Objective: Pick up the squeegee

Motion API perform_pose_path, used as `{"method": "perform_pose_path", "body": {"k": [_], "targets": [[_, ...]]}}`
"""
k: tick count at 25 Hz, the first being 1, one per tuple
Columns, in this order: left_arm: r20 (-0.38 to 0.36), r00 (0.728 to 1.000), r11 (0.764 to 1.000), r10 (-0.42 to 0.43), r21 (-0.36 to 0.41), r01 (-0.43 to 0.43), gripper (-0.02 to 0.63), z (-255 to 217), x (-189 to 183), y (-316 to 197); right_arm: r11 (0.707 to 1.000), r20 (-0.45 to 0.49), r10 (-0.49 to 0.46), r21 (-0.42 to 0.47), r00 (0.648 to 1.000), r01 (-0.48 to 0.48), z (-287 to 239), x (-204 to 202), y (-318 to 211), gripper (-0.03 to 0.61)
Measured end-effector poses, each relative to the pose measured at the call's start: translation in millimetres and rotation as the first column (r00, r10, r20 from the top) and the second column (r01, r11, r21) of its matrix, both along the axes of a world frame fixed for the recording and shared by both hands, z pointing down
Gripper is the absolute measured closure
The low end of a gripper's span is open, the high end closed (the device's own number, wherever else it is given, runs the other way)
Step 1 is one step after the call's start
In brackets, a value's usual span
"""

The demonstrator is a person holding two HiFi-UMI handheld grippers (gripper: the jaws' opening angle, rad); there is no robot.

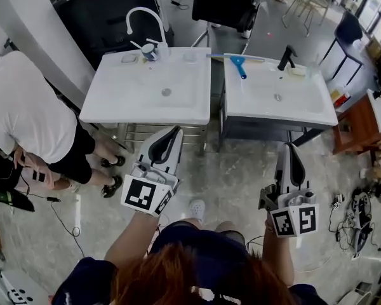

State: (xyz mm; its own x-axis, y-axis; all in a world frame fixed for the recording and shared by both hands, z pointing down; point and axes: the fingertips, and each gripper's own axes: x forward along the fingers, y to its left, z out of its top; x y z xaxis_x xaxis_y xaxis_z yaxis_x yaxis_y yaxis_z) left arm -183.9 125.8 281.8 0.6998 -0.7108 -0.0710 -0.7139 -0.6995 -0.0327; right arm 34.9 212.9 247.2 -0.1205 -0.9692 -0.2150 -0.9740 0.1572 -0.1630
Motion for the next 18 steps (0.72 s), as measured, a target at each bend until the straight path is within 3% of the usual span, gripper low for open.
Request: {"method": "perform_pose_path", "body": {"k": [9,13,18], "targets": [[-0.005,0.999,0.998,-0.038,-0.044,0.038,0.592,20.2,-9.0,-90.4,0.996,0.0,0.055,-0.067,0.998,-0.055,19.2,21.2,-68.0,0.561],[-0.005,0.998,0.996,-0.07,-0.061,0.069,0.592,32.8,2.0,-124.8,0.998,-0.006,0.059,-0.025,0.998,-0.06,19.6,42.3,-113.0,0.561],[-0.013,0.991,0.99,-0.132,-0.044,0.131,0.592,24.5,26.3,-172.1,1.0,-0.004,-0.009,0.016,1.0,0.009,7.2,73.1,-180.6,0.561]]}}
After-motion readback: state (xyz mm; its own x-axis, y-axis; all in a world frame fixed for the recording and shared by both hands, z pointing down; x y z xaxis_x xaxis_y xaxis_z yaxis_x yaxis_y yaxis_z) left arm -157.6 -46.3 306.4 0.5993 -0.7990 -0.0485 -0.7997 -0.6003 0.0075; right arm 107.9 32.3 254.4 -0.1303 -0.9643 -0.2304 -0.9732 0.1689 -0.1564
